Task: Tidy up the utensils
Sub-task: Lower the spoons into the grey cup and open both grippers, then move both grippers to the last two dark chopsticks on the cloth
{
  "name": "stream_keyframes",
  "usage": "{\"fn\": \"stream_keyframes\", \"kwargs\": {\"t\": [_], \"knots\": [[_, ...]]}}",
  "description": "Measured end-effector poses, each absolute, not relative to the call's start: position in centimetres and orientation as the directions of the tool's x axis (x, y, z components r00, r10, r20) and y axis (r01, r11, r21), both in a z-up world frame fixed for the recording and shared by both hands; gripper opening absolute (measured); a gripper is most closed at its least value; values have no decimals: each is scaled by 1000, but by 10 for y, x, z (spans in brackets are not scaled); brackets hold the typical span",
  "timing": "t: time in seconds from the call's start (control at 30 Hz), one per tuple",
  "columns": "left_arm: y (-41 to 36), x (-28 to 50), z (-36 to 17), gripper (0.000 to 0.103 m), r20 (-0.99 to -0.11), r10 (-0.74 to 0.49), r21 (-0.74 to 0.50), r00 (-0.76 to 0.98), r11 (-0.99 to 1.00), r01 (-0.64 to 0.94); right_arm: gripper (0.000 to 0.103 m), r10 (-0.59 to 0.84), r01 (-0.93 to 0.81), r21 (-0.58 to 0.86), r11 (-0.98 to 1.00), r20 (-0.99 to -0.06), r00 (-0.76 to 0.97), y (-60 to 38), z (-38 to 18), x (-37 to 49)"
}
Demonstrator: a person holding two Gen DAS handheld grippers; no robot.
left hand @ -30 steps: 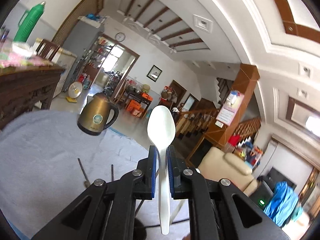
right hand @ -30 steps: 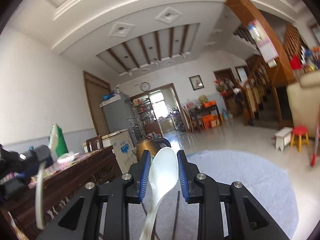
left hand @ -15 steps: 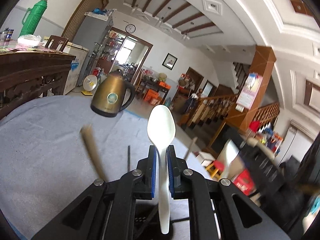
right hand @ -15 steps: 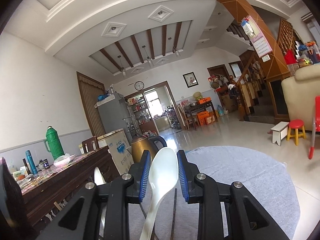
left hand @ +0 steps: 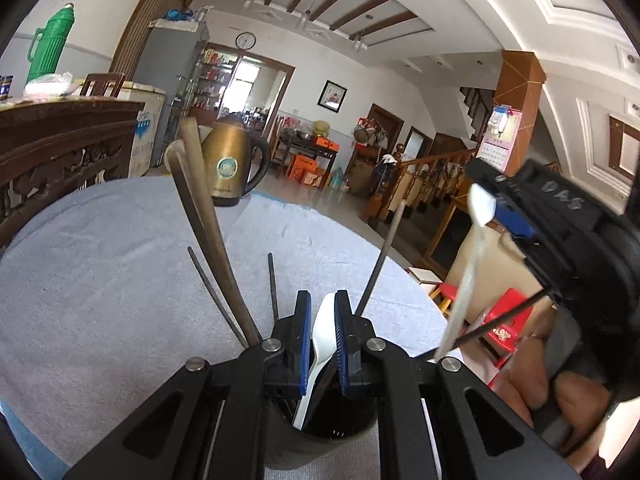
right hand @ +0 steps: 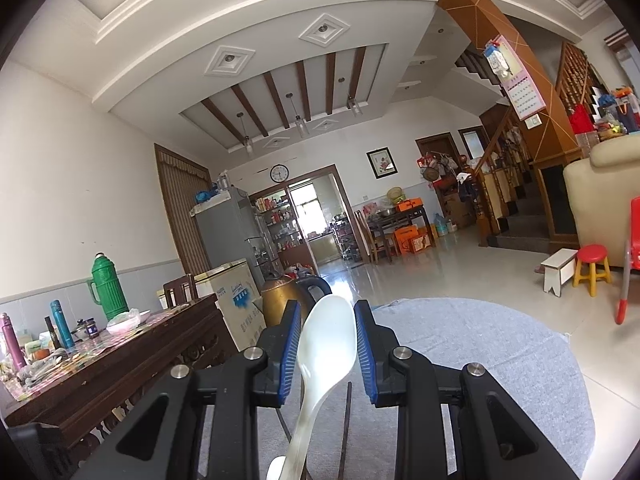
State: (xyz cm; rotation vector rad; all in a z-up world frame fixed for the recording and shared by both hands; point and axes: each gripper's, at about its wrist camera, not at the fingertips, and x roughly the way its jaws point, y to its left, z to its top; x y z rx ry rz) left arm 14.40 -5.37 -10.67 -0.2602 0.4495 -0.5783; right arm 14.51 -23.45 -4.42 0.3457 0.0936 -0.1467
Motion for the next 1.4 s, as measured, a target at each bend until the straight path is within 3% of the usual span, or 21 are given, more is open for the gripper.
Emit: {"fn": "stream_keyframes", "kwargs": {"t": [0.23,0.3,0.4,0.63,0.73,0.8,0.83,0.9,0.93,1.2,1.4], "knots": [[-22,125,-80,11,-260,-545,-319,797,827,462,29,-131,151,279,948,-89,987,-228,-38,142],[-8,123,-77,17,-251,-532,-334,809,831,444,29,-123,140,256,957,-82,989,-222,-36,143],[8,121,-80,36,-282,-507,-352,815,845,403,29,-113,127,234,964,-69,991,-214,-32,143],[23,124,-95,40,-355,-488,-404,797,849,340,29,-96,110,152,982,-96,991,-191,-44,152],[25,126,-94,52,-372,-483,-408,793,852,328,31,-113,123,92,988,-108,988,-182,-51,155],[27,125,-93,52,-369,-479,-408,797,854,324,32,-117,124,67,990,-97,988,-180,-54,151],[28,126,-93,53,-371,-477,-407,797,855,322,35,-106,114,79,990,-102,989,-181,-54,149],[29,127,-94,53,-383,-471,-409,795,858,311,58,-93,104,102,989,-108,990,-184,-53,146],[31,128,-94,53,-385,-467,-410,796,859,305,60,-90,102,108,989,-105,990,-185,-51,144],[33,130,-95,55,-404,-448,-411,798,868,279,60,-131,135,186,973,-34,991,-214,-26,124],[33,138,-97,59,-443,-434,-408,784,877,255,60,-214,219,280,935,-49,976,-261,-13,116]]}}
